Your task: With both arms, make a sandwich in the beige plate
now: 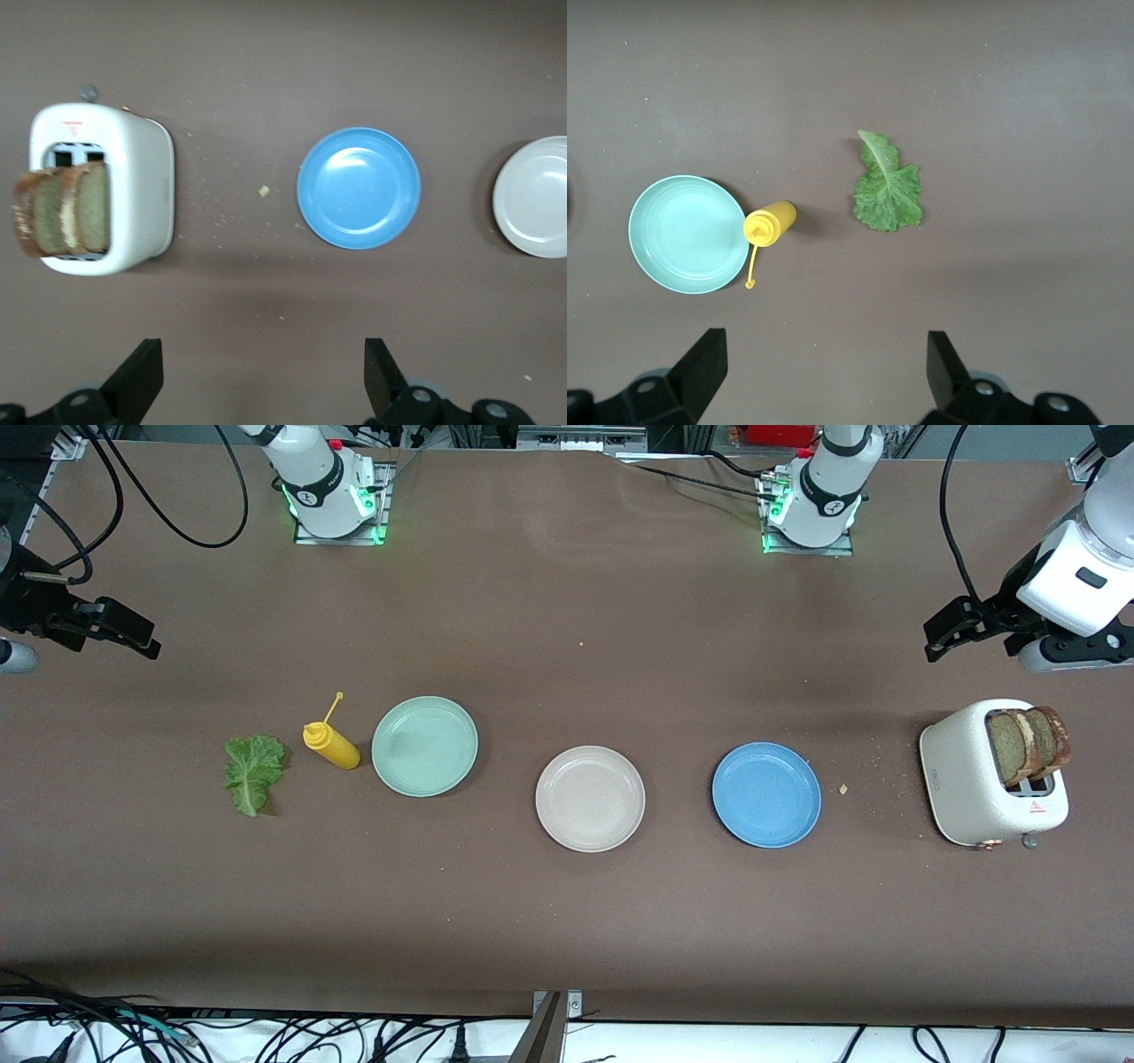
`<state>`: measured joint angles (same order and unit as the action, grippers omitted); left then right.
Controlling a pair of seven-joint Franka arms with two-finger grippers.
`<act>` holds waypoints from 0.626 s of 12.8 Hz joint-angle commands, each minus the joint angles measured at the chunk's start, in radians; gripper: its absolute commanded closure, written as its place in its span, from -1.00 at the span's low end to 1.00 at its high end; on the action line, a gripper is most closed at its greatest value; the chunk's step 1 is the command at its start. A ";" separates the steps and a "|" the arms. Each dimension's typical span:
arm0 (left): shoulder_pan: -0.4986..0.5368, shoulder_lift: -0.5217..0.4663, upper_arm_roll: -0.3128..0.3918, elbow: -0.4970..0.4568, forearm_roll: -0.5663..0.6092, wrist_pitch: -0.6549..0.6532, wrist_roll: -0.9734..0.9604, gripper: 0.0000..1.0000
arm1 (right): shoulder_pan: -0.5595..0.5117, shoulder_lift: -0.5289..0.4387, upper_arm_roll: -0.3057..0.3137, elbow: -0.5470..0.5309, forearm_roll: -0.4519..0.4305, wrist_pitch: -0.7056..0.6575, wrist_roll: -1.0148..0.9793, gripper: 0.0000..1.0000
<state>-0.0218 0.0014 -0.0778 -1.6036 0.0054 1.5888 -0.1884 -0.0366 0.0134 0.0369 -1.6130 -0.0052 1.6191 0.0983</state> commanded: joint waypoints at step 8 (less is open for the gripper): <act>0.026 0.017 -0.008 0.037 -0.027 -0.058 0.101 -1.00 | 0.004 0.002 -0.003 0.013 0.002 -0.008 -0.003 -1.00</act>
<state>-0.0025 0.0032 -0.0833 -1.6014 -0.0037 1.5565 -0.0897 -0.0365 0.0134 0.0369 -1.6130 -0.0052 1.6194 0.0983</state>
